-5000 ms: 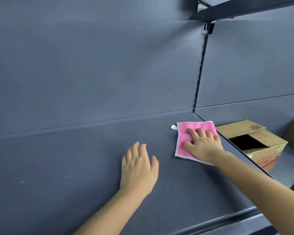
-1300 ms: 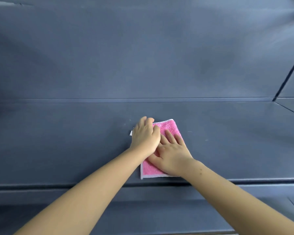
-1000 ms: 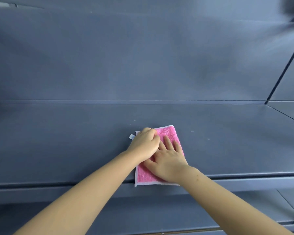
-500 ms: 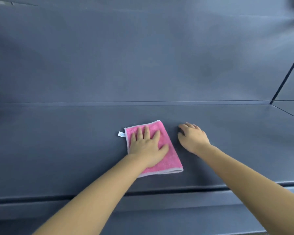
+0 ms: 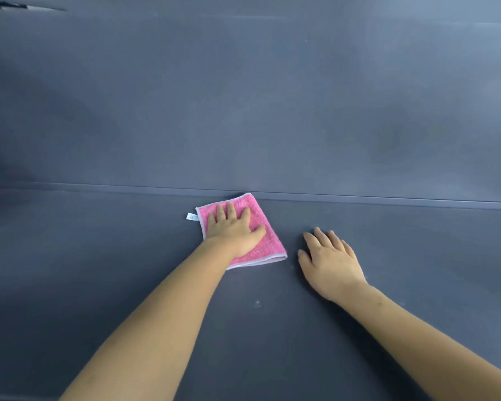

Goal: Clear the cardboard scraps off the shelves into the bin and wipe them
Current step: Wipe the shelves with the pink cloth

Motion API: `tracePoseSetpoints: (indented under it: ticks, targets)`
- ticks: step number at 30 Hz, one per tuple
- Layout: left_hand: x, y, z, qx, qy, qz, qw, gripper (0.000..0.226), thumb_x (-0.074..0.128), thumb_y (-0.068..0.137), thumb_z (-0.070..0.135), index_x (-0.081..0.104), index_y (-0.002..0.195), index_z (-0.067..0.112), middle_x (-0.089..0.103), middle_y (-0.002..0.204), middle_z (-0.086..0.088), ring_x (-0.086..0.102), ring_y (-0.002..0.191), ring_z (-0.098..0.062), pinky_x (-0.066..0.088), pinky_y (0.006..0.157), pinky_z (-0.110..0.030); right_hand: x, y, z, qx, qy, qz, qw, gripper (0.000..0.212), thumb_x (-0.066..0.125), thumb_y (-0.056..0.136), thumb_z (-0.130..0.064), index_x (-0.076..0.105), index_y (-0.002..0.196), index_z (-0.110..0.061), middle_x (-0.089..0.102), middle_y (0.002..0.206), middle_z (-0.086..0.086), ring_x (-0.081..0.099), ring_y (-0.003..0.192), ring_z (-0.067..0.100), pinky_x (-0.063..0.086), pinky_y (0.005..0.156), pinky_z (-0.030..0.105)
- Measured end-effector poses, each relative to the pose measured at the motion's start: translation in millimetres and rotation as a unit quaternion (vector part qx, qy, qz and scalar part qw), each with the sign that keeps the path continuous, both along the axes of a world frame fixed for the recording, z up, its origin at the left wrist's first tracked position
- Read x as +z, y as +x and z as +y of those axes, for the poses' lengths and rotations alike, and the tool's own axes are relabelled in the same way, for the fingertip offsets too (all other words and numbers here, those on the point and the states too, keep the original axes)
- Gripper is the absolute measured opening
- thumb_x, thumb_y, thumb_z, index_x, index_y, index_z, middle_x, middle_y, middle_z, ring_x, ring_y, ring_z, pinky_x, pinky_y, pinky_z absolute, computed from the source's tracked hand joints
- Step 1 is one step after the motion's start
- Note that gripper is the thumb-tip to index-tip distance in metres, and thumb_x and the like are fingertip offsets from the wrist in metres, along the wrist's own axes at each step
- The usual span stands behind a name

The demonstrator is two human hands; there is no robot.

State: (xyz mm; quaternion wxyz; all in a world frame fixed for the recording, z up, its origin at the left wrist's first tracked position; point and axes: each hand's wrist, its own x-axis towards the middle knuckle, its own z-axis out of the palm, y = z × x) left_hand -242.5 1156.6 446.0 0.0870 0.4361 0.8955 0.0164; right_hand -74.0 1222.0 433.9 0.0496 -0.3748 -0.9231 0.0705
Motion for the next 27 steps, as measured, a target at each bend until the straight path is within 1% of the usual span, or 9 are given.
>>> tracePoseSetpoints:
  ticks: [3, 7, 9, 12, 15, 19, 22, 27]
  targets:
    - [1.3, -19.4, -21.9, 0.020, -0.003, 0.002, 1.000, 0.065, 0.015, 0.095, 0.053, 0.000, 0.150, 0.022, -0.010, 0.157, -0.013, -0.011, 0.145, -0.031, -0.002, 0.119, -0.044, 4.2, -0.3, -4.0, -0.003, -0.011, -0.006, 1.000, 0.047, 0.023, 0.100, -0.033, 0.023, 0.144, -0.017, 0.016, 0.156, -0.002, 0.008, 0.146, 0.024, 0.007, 0.117, 0.034]
    - [2.5, -26.4, -59.9, 0.015, -0.005, -0.001, 1.000, 0.063, 0.016, 0.096, 0.051, -0.002, 0.149, 0.023, -0.011, 0.158, -0.011, -0.012, 0.145, -0.029, -0.004, 0.119, -0.042, 7.6, -1.7, -9.3, -0.025, -0.007, -0.017, 1.000, 0.045, 0.023, 0.099, -0.031, 0.028, 0.141, -0.013, 0.022, 0.154, 0.002, 0.012, 0.144, 0.025, 0.009, 0.117, 0.034]
    - [2.7, -18.6, -75.8, 0.002, -0.006, -0.003, 1.000, 0.063, 0.016, 0.096, 0.050, -0.002, 0.150, 0.023, -0.012, 0.157, -0.011, -0.014, 0.145, -0.029, -0.006, 0.118, -0.042, 8.1, -11.8, -17.6, -0.026, -0.006, -0.016, 1.000, 0.044, 0.024, 0.099, -0.029, 0.031, 0.139, -0.012, 0.024, 0.153, 0.003, 0.013, 0.144, 0.025, 0.009, 0.116, 0.035]
    - [2.0, 1.8, -99.9, -0.028, -0.001, -0.007, 1.000, 0.063, 0.016, 0.096, 0.051, -0.005, 0.149, 0.023, -0.015, 0.157, -0.011, -0.017, 0.145, -0.028, -0.008, 0.117, -0.042, 8.9, -41.6, -36.4, 0.001, -0.011, -0.003, 1.000, 0.043, 0.026, 0.099, -0.026, 0.034, 0.138, -0.011, 0.027, 0.151, 0.005, 0.018, 0.142, 0.025, 0.012, 0.116, 0.035]
    - [0.7, 29.1, -127.5, -0.067, -0.010, -0.003, 0.998, 0.065, 0.017, 0.096, 0.051, -0.007, 0.149, 0.021, -0.018, 0.156, -0.013, -0.020, 0.143, -0.029, -0.011, 0.117, -0.043, 10.1, -70.4, -52.6, 0.009, -0.022, 0.008, 1.000, 0.044, 0.026, 0.098, -0.024, 0.033, 0.140, -0.010, 0.026, 0.152, 0.007, 0.018, 0.143, 0.026, 0.012, 0.116, 0.037]
    - [-3.2, 55.0, -145.3, -0.102, -0.019, 0.003, 0.995, 0.067, 0.018, 0.096, 0.050, -0.007, 0.149, 0.018, -0.018, 0.155, -0.014, -0.020, 0.143, -0.032, -0.011, 0.118, -0.045, 10.6, -91.6, -62.0, 0.008, -0.033, 0.027, 0.999, 0.043, 0.029, 0.097, -0.026, 0.040, 0.134, -0.007, 0.037, 0.145, 0.009, 0.026, 0.139, 0.027, 0.018, 0.114, 0.036]
    - [-1.4, 38.3, -138.1, -0.107, -0.012, -0.003, 0.994, 0.068, 0.021, 0.095, 0.052, -0.005, 0.149, 0.018, -0.015, 0.156, -0.015, -0.018, 0.144, -0.032, -0.010, 0.118, -0.046, 10.7, -95.9, -62.6, -0.008, -0.043, 0.042, 0.998, 0.044, 0.028, 0.097, -0.023, 0.038, 0.137, -0.008, 0.035, 0.149, 0.009, 0.022, 0.142, 0.027, 0.017, 0.116, 0.036]
    - [-1.9, -20.2, -125.6, -0.079, -0.002, -0.007, 0.997, 0.067, 0.019, 0.095, 0.053, -0.002, 0.149, 0.021, -0.013, 0.157, -0.012, -0.015, 0.145, -0.029, -0.006, 0.119, -0.045, 6.1, -94.0, -60.3, -0.009, -0.020, 0.049, 0.999, 0.040, 0.029, 0.098, -0.022, 0.043, 0.133, -0.008, 0.041, 0.144, 0.008, 0.029, 0.137, 0.027, 0.021, 0.112, 0.035]
